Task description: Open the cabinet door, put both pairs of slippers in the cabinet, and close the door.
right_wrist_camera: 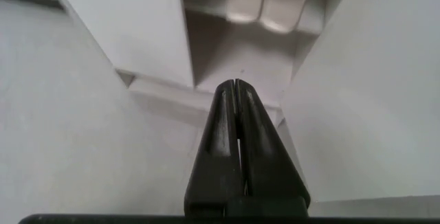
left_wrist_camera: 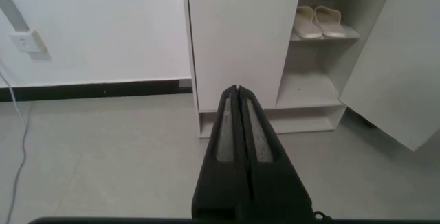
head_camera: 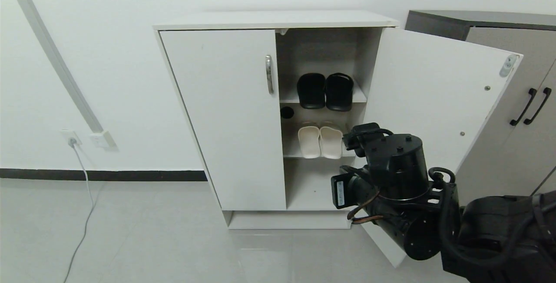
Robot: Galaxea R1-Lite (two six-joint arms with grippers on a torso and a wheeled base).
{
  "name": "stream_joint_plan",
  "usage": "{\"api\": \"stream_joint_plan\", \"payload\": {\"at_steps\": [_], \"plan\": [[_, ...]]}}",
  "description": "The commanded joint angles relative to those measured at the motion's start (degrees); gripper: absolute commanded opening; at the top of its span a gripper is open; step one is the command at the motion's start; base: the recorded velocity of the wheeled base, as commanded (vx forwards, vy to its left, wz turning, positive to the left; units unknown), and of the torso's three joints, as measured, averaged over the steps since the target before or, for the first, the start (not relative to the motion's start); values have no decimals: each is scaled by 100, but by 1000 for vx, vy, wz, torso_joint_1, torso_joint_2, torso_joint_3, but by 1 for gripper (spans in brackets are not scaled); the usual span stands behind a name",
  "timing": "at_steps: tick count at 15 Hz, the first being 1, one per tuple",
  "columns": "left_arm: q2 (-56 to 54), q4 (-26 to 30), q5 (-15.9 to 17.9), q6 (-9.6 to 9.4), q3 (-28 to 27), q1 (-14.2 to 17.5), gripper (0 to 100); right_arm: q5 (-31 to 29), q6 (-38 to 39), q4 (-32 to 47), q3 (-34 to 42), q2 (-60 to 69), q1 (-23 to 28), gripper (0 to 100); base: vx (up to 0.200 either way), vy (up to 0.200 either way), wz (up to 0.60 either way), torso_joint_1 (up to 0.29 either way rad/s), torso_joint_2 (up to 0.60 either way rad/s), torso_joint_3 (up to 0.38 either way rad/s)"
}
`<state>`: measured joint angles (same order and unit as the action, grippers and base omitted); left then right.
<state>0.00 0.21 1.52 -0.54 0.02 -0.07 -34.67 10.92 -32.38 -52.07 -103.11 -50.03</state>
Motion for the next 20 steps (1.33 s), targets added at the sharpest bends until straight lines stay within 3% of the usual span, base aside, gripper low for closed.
{"api": "stream_joint_plan", "payload": {"at_steps": [1,8,20], "plan": [[0,-3,-3,1,-2,-1,0,-5,-2,-23,-5,-8,2,0,0,0,0,46,-476,-373],[0,-3,-3,1,-2,-1,0,-13,-11,-14,-5,-8,2,0,0,0,0,77,-475,-360],[0,-3,6,1,-2,-1,0,-13,-11,-5,3,-16,2,0,0,0,0,167,-490,-323]]}}
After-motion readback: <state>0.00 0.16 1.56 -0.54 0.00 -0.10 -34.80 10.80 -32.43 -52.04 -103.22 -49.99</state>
